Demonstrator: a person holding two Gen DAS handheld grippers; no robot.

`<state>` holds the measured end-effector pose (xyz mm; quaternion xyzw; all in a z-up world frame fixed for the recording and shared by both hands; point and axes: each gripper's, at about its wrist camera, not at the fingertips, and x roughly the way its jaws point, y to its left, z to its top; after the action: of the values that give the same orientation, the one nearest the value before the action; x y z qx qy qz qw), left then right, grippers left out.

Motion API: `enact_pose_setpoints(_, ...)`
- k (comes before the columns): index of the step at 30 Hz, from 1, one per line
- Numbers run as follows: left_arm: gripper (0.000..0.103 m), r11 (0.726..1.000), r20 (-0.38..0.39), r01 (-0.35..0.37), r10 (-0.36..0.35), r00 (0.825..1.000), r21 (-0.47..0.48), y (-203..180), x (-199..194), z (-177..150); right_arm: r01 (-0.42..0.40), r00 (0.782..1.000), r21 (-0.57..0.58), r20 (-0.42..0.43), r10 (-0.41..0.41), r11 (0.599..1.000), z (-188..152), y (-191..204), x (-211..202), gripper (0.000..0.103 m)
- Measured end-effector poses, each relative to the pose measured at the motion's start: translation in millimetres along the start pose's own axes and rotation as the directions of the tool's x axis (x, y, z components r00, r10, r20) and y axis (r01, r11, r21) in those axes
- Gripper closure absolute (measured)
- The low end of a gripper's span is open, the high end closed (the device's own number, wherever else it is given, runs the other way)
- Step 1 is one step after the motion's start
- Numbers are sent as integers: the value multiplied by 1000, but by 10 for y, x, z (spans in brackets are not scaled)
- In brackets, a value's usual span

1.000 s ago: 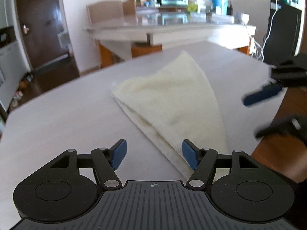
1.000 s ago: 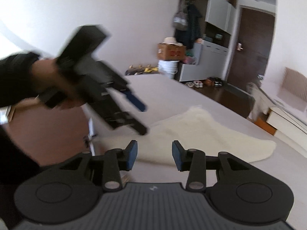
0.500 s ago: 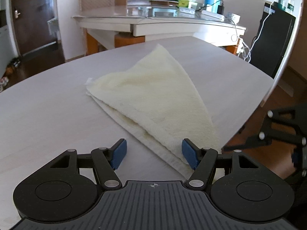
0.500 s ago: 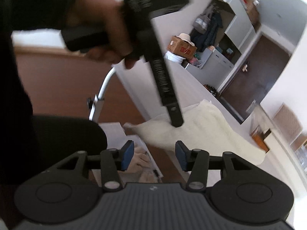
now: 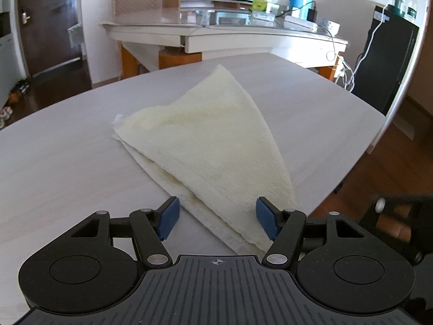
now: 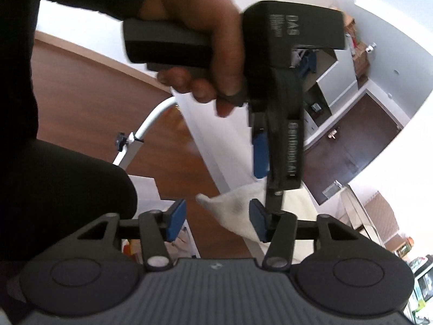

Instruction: Fold towel

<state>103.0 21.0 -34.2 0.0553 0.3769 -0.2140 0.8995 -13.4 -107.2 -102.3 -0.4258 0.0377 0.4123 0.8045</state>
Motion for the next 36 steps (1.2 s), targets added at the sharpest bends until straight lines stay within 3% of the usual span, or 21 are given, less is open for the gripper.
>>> enact_pose_setpoints(4,36,999,13,-44,44,999,9,63,-90,29,-9,1000,24,-3,9,1000,-60,-26,-41,88)
enact_pose_setpoints(7,35,996,20,-83,83,996,27,111,-119,62,-30,1000,73,2,29,997,-87,-137,-126,94)
enact_pose_setpoints(13,35,982,57,-173,169,984,73,291,-162,202,-119,993,202,25,117,972,-43,-622,-398,95)
enact_pose_setpoints(18,35,974,90,-210,203,975,84,428,-142,342,-212,977,236,71,201,948,75,-1168,-661,95)
enact_pose_setpoints(22,35,967,102,-228,216,971,114,504,-3,450,-226,974,205,76,215,952,132,-1362,-768,96)
enact_pose_setpoints(28,35,960,30,-207,205,978,190,566,300,470,-234,972,205,87,220,950,176,-1487,-797,96)
enact_pose_setpoints(36,32,974,7,-157,157,987,163,654,332,457,-139,990,239,66,127,961,-1,-2147,-647,96)
